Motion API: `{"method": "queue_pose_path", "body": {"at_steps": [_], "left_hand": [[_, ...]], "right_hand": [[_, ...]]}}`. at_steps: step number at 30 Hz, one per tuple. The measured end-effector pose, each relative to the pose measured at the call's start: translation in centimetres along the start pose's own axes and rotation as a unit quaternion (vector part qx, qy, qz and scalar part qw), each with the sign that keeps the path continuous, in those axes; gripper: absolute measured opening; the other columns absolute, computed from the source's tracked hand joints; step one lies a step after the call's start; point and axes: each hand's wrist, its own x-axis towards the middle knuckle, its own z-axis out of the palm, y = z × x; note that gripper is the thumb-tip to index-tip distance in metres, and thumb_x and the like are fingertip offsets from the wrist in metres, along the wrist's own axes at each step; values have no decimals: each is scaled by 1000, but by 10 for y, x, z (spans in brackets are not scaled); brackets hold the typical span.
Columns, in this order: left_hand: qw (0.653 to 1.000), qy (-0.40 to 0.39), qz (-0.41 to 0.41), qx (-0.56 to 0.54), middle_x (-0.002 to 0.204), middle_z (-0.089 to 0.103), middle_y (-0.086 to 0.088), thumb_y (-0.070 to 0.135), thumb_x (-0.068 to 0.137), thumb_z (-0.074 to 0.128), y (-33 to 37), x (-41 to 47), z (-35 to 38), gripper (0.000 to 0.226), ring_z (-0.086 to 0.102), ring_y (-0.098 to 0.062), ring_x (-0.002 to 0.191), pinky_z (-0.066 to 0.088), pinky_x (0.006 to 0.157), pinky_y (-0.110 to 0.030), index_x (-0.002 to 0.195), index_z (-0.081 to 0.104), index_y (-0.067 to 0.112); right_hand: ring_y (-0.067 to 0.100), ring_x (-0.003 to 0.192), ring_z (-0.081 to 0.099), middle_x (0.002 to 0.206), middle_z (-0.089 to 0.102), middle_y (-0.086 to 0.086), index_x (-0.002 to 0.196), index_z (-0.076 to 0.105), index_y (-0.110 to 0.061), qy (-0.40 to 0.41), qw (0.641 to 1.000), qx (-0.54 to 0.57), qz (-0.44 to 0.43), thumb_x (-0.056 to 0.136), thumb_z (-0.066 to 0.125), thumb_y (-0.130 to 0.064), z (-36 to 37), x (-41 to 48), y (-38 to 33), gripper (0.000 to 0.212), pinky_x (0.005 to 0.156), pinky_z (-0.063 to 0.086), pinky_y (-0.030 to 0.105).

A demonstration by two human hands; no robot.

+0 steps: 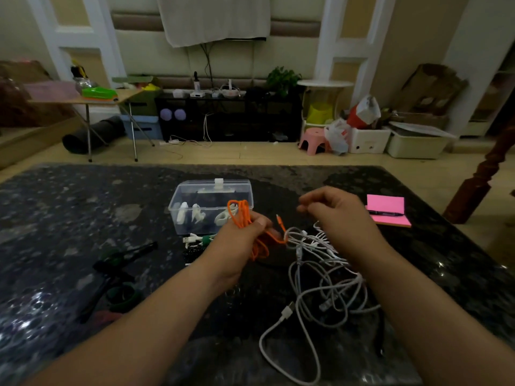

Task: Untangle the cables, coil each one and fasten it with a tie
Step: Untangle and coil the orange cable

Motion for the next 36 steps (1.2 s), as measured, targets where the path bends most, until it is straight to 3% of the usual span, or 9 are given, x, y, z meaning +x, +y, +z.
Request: {"method": "queue_pose_path", "body": {"at_steps": [4, 6, 8, 10, 17, 24, 28, 32, 36], "left_hand": [[990, -20, -40, -132, 79, 74, -12, 11, 110, 48, 4, -2, -3, 15, 73, -25, 80, 57, 88, -47, 104, 61, 6], [989, -24, -50, -138, 75, 71, -12, 11, 111, 47, 3, -3, 0, 15, 73, -23, 75, 60, 81, -47, 105, 60, 6], [991, -14, -57, -122, 72, 67, -12, 10, 111, 47, 3, -2, 0, 15, 73, -26, 75, 61, 85, -51, 106, 60, 4], [996, 3, -54, -75, 68, 60, -9, 10, 111, 47, 3, -1, -2, 15, 73, -28, 77, 61, 86, -52, 106, 60, 5], [986, -4, -46, 158, 67, 63, -9, 21, 113, 40, 12, -4, -11, 20, 69, -21, 64, 63, 72, -36, 100, 52, 14], [997, -22, -68, 26, 59, 42, -1, 18, 112, 43, 16, -9, -13, 15, 52, -15, 52, 57, 56, -27, 110, 54, 10], [997, -27, -67, 8, 62, 45, -1, 19, 112, 43, 19, -8, -15, 20, 54, -16, 58, 58, 60, -27, 117, 58, 7], [998, -27, -59, -11, 64, 45, -2, 20, 111, 49, 20, -10, -13, 11, 53, -15, 59, 60, 60, -25, 110, 54, 11], [998, -27, -61, 7, 64, 47, -1, 26, 111, 50, 17, -6, -15, 15, 55, -14, 58, 58, 63, -27, 108, 55, 12]], "right_hand": [[2, 112, 62, 130, 62, -18, 141, 58, -35, -208, 950, -232, 6, 92, 70, -14, -8, -3, 26, 54, 89, 46, 18], [7, 107, 64, 119, 65, -17, 129, 60, -41, -253, 918, -304, -31, 91, 74, -28, 2, -6, 41, 42, 86, 50, 24], [11, 96, 66, 97, 67, -14, 100, 63, -37, -228, 912, -337, -56, 95, 70, -45, 11, -5, 49, 12, 83, 52, 35], [10, 83, 62, 79, 62, -11, 85, 60, -33, -206, 912, -347, -67, 99, 65, -50, 10, 2, 51, 22, 77, 50, 36], [11, 100, 65, 88, 67, -14, 87, 63, -40, -151, 849, -503, -56, 98, 59, -59, -13, 17, 48, 23, 96, 42, 41], [18, 98, 66, 69, 49, -12, 73, 53, -34, -20, 842, -539, -15, 101, 58, -52, -21, 22, 68, 34, 83, 28, 39], [25, 106, 65, 100, 72, -5, 100, 69, -33, 50, 843, -535, -21, 101, 56, -46, -22, 29, 73, 18, 82, 32, 40], [25, 149, 38, 158, 46, 1, 159, 37, -32, -52, 848, -528, 3, 101, 56, -44, -11, 23, 62, 63, 118, 33, 53], [20, 147, 38, 158, 41, -6, 157, 35, -42, -142, 850, -490, -131, 94, 63, -56, 11, -6, 24, 70, 119, 40, 47]]}}
